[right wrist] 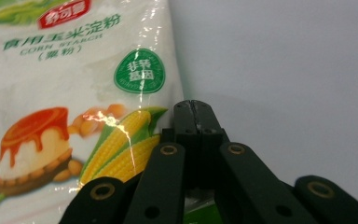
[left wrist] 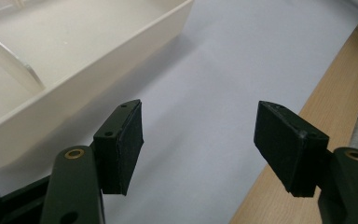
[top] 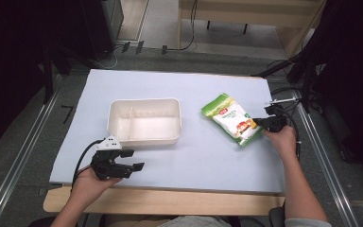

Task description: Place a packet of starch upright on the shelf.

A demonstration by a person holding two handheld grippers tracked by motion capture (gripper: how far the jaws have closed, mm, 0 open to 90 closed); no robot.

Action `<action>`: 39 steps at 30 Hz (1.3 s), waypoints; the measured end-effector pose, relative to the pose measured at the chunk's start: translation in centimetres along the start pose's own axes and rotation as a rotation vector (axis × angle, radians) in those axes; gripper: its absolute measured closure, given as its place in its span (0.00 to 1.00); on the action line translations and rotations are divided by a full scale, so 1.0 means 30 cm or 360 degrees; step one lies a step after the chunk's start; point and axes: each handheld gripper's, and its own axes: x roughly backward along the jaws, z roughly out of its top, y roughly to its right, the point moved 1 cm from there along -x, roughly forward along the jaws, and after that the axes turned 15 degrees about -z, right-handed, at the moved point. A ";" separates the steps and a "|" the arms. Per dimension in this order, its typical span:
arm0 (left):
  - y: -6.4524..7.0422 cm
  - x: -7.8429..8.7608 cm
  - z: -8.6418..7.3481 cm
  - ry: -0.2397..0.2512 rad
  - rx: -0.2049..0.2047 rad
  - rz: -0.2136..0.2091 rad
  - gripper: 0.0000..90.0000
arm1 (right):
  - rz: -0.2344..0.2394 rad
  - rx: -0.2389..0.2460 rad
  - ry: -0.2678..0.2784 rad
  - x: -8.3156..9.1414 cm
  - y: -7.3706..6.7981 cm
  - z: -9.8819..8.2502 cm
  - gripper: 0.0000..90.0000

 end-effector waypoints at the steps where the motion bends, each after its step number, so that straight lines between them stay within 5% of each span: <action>1: -0.001 -0.003 0.002 -0.0011 -0.0006 0.0004 0.37 | 0.0002 0.0014 -0.0003 0.007 -0.007 -0.008 1.00; 18: -0.008 -0.026 0.035 -0.0014 -0.0034 -0.0037 0.37 | 0.0092 0.0099 -0.0047 0.101 -0.104 -0.107 1.00; 23: -0.008 -0.034 0.040 -0.0007 -0.0045 -0.0052 0.37 | 0.0143 0.0181 -0.0047 0.118 -0.130 -0.123 1.00; 30: -0.013 -0.031 0.044 -0.0025 -0.0045 -0.0044 0.37 | 0.0209 0.0148 -0.0114 0.128 -0.138 -0.120 1.00; 35: -0.013 -0.030 0.043 -0.0021 -0.0045 -0.0041 0.37 | 0.0174 0.0101 -0.0027 0.159 -0.123 -0.073 0.91; 39: -0.014 -0.033 0.043 -0.0024 -0.0041 -0.0041 0.37 | 0.0174 0.0043 0.0020 0.164 -0.115 -0.040 0.69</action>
